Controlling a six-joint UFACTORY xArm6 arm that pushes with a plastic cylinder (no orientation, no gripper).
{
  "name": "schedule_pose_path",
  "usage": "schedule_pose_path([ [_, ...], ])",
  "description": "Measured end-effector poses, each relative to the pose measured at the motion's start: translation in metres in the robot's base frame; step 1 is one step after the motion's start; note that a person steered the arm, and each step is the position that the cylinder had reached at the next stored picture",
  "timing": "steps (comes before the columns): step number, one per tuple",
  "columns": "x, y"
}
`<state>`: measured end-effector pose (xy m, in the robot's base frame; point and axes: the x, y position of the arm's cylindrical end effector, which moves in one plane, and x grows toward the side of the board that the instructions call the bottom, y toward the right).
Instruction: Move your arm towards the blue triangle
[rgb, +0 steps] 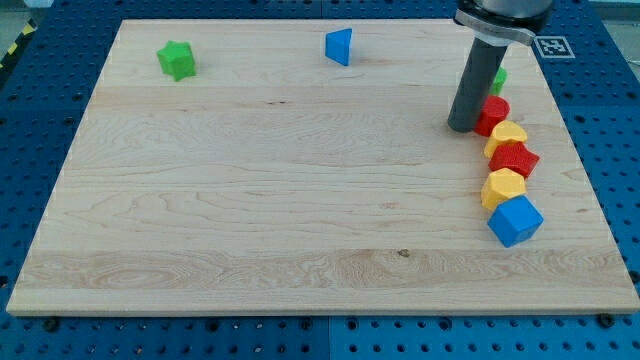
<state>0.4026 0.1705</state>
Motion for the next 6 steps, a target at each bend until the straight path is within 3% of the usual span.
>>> schedule_pose_path([
  [2,0.000,-0.004],
  [4,-0.002,-0.197],
  [5,-0.047,-0.228],
  [6,-0.103,-0.222],
])
